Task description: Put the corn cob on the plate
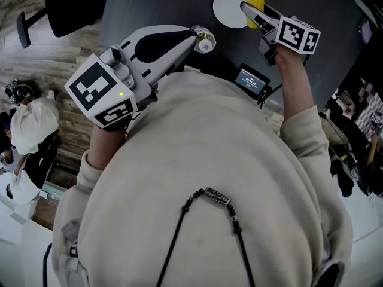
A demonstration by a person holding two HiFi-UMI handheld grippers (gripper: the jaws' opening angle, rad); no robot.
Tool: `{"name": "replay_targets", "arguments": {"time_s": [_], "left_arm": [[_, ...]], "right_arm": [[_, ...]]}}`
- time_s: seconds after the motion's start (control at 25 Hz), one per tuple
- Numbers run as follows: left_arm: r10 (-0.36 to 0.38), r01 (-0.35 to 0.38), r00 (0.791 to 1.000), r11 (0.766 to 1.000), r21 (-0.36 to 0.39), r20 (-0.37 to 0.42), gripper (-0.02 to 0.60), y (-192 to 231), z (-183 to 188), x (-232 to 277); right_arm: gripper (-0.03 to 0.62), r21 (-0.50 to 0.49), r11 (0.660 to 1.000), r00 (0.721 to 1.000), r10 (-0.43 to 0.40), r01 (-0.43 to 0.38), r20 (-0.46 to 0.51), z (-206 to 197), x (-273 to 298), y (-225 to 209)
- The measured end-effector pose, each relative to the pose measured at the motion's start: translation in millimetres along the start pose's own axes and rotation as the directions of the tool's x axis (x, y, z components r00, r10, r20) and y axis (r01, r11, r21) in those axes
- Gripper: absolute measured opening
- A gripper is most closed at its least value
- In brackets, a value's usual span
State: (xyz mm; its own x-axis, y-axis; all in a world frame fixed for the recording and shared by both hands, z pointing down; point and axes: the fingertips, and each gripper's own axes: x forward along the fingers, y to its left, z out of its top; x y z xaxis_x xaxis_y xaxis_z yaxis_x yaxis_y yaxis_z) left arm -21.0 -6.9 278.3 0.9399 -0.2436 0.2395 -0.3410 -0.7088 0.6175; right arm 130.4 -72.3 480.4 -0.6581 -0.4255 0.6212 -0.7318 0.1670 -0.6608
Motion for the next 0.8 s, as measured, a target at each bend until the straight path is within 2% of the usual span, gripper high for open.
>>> {"name": "replay_targets", "arguments": {"time_s": [0.24,0.8], "left_arm": [[0.049,-0.048,0.999,0.999,-0.024,0.02,0.002,10,-7,-16],[0.103,-0.101,0.994,0.994,-0.05,0.042,0.002,15,-16,-35]], "right_arm": [[0.272,-0.018,1.0,0.997,-0.021,0.02,-0.075,-13,32,-12],[0.27,0.001,0.993,0.976,-0.12,0.122,-0.185,-44,66,-52]]}}
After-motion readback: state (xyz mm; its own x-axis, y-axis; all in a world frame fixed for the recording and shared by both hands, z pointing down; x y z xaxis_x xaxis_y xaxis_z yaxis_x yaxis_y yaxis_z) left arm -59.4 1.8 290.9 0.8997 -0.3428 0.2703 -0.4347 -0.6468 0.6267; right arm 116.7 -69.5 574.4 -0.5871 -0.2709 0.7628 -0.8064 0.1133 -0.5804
